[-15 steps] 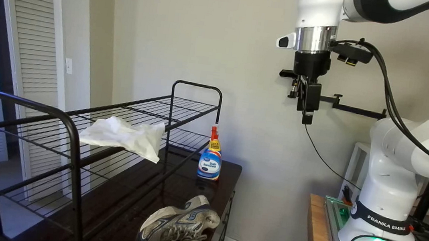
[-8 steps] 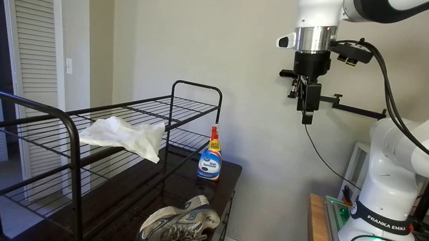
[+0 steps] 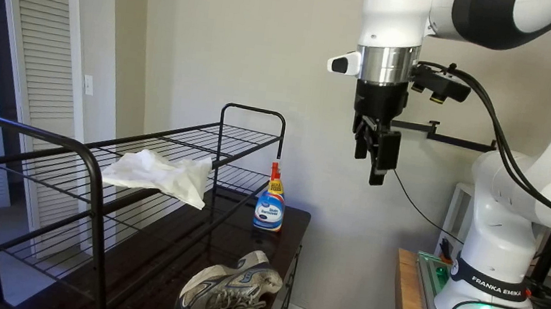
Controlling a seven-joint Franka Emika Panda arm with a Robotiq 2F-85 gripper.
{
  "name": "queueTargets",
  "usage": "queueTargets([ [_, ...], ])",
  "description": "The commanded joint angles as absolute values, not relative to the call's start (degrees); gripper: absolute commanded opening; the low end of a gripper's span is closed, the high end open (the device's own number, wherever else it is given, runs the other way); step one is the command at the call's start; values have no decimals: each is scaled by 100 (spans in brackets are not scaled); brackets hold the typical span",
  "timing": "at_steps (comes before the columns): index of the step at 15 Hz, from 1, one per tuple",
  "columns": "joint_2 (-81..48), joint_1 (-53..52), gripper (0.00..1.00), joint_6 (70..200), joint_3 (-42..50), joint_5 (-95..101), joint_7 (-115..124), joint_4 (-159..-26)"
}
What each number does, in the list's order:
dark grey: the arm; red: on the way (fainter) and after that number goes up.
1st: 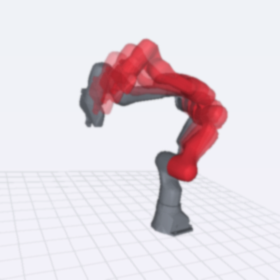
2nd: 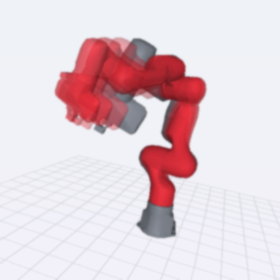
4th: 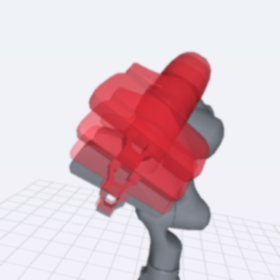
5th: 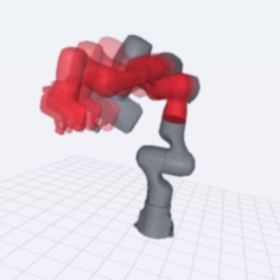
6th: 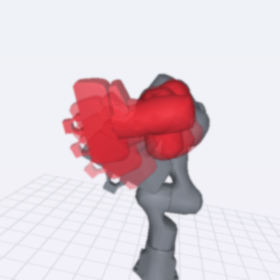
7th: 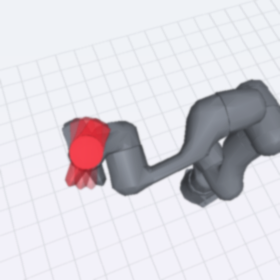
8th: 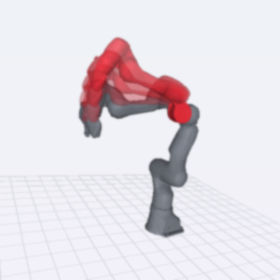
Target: Put the left shoe on the top rack
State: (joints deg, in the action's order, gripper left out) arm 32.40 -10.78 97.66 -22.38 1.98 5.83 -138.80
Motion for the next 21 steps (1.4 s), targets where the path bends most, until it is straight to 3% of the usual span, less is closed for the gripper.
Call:
queueTargets([
  [1,1800,-949,100,10021,-2933,526,452,-12986],
  [7,-82,-533,100,9311,-3852,1949,348,-11558],
  [8,695,-1116,100,9839,-3225,1548,490,-12316],
  [13,4,-1053,100,9523,-3277,1824,432,-11733],
  [21,-1735,-1975,100,11465,-2604,2493,-938,-11115],
])
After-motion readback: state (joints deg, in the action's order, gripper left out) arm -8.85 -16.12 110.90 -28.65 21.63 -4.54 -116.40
